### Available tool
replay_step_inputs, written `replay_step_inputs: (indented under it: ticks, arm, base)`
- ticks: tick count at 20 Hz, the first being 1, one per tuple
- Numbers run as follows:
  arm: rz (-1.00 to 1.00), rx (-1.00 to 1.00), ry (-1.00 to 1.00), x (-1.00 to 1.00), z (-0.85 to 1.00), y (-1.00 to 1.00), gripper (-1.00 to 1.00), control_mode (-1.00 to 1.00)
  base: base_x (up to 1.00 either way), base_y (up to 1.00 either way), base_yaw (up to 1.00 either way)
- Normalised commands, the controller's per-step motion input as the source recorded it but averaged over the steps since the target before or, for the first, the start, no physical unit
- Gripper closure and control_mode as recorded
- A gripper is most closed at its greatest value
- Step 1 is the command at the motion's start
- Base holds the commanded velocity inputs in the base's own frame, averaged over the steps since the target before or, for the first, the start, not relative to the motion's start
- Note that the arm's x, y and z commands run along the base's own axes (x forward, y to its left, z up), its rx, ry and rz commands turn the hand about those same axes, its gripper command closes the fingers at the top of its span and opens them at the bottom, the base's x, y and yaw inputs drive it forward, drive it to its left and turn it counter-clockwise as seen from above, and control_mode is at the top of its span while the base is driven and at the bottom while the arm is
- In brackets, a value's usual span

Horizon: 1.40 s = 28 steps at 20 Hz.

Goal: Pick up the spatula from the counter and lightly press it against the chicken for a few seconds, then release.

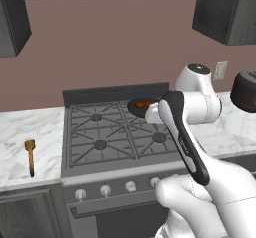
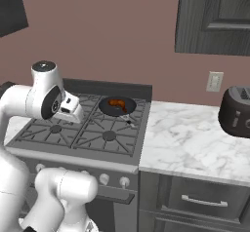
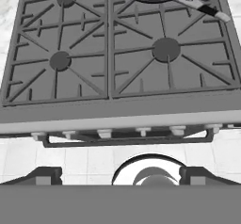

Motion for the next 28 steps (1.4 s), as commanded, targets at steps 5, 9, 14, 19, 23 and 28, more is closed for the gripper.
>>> replay_step_inputs:
  ticks: [5,9,14,19,23,28]
  arm:
    - [0.05,0.0,-0.05,-0.12,0.07,0.53,-1.0,-1.0]
    - [0.16,0.0,-0.06,-0.18,0.0,0.57,-1.0,-1.0]
    - [0.17,0.02,-0.04,-0.12,0.0,0.46,-1.0,-1.0]
    - [0.16,0.02,0.0,0.0,0.0,0.47,-1.0,-1.0]
    - [0.14,0.0,0.0,0.0,0.0,0.53,-1.0,-1.0]
    - [0.08,0.0,0.0,0.0,0.0,0.62,-1.0,-1.0]
  base:
    - [0.0,0.0,0.0]
    - [0.0,0.0,0.0]
    - [0.0,0.0,0.0]
    - [0.0,0.0,0.0]
    - [0.0,0.0,0.0]
    - [0.0,0.0,0.0]
